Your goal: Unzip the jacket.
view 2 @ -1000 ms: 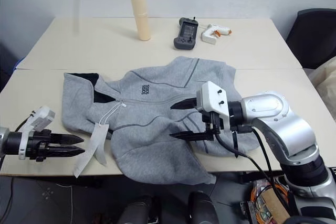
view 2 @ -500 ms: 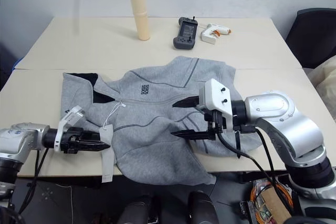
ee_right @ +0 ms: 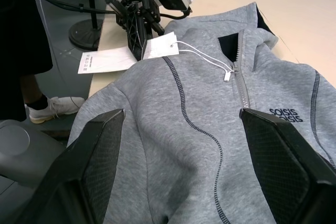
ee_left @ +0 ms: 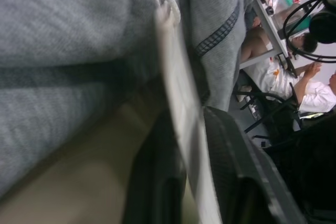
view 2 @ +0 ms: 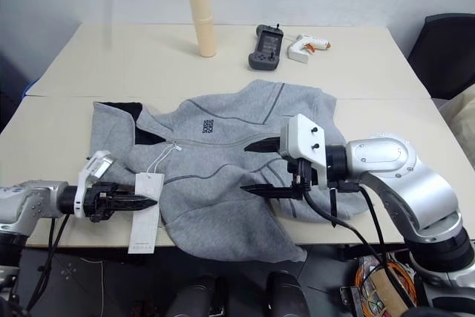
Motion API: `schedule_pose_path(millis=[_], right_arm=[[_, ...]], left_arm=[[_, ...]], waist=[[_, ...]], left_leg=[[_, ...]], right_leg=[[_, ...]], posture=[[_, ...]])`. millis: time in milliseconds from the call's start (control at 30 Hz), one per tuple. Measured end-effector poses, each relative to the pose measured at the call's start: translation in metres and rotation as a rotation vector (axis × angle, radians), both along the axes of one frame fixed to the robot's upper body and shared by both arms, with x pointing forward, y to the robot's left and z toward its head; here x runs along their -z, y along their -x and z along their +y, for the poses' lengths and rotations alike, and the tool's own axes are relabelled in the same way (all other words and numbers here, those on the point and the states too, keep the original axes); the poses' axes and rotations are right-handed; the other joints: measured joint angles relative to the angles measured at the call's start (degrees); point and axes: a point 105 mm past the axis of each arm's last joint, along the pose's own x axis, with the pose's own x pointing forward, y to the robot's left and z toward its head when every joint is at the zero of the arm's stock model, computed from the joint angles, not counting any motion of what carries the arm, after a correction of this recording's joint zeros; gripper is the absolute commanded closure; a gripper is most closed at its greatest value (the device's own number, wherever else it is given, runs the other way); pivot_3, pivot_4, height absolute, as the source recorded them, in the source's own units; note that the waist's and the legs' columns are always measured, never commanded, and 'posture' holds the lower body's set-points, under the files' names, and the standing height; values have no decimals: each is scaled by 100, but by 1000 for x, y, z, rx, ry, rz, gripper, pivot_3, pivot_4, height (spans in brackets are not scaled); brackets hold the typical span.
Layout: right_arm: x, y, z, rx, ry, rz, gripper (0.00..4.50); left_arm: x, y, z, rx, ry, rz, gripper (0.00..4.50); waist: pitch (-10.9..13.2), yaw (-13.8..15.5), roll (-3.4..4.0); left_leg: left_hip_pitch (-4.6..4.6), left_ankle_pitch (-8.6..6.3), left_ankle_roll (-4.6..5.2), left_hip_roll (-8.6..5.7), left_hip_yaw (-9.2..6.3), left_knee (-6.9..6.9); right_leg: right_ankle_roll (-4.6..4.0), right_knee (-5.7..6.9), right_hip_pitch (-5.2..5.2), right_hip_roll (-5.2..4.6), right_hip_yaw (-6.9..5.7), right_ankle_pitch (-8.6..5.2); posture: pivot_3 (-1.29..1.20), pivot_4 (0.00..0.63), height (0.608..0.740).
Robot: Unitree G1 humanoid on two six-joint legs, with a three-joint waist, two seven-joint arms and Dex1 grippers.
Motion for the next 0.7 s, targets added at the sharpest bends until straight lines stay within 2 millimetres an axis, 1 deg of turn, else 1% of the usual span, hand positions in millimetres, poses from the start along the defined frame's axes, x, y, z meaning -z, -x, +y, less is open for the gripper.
schedule_pose_path(millis=[133, 233, 367, 433, 500, 600, 667, 700], right_arm=[[-1, -1, 0, 0, -1, -3, 842], [-1, -1, 0, -1, -2, -6, 842], [-1, -2, 0, 4, -1, -10, 842], [-1, -2, 0, 6, -1, -11, 842], [-1, -2, 0, 7, -2, -13, 842], [0, -2, -1, 12, -6, -13, 842], [0, -2, 0, 16, -8, -13, 842], [0, -2, 0, 16, -8, -13, 842]], left_arm=[[-5, 8, 1, 17, 3, 4, 4480], [-15, 13, 0, 38, 12, -3, 4480], [-34, 19, -3, 26, 71, -8, 4480], [-47, 19, -7, -3, 149, -4, 4480], [-56, 18, -17, -18, 229, 2, 4480], [-54, 17, -44, -12, 328, 20, 4480], [-51, 2, -67, -75, 402, 16, 4480], [-50, -3, -73, -102, 418, 26, 4480]], waist=[[0, -2, 0], [0, -5, 0], [0, 3, 0], [0, 4, 0], [0, 12, 0], [0, 21, 0], [1, 54, -3], [4, 59, -13]], left_leg=[[0, 0, 0, 1, -2, -1], [0, 0, 0, 0, -2, -1], [0, 0, 0, 0, -5, -1], [0, 0, 0, -1, -8, -1], [2, 0, 0, -3, -12, -1], [2, 1, 1, -7, -15, 1], [1, 5, 7, -12, -24, 7], [0, 7, 7, -12, -24, 8]], right_leg=[[0, -2, 0, 0, 0, 0], [0, -7, 0, -1, 0, 0], [0, -10, 1, -5, 0, 0], [0, -9, 3, -8, 0, 0], [0, -9, 9, -9, -4, 0], [4, -2, 15, -9, -7, 2], [11, -5, 23, -9, -13, 6], [17, -6, 25, -8, -14, 10]], posture=[[0, 150, 740], [0, 150, 740], [0, 150, 740], [0, 150, 740], [0, 150, 740], [0, 150, 740], [0, 150, 740], [0, 150, 740]])
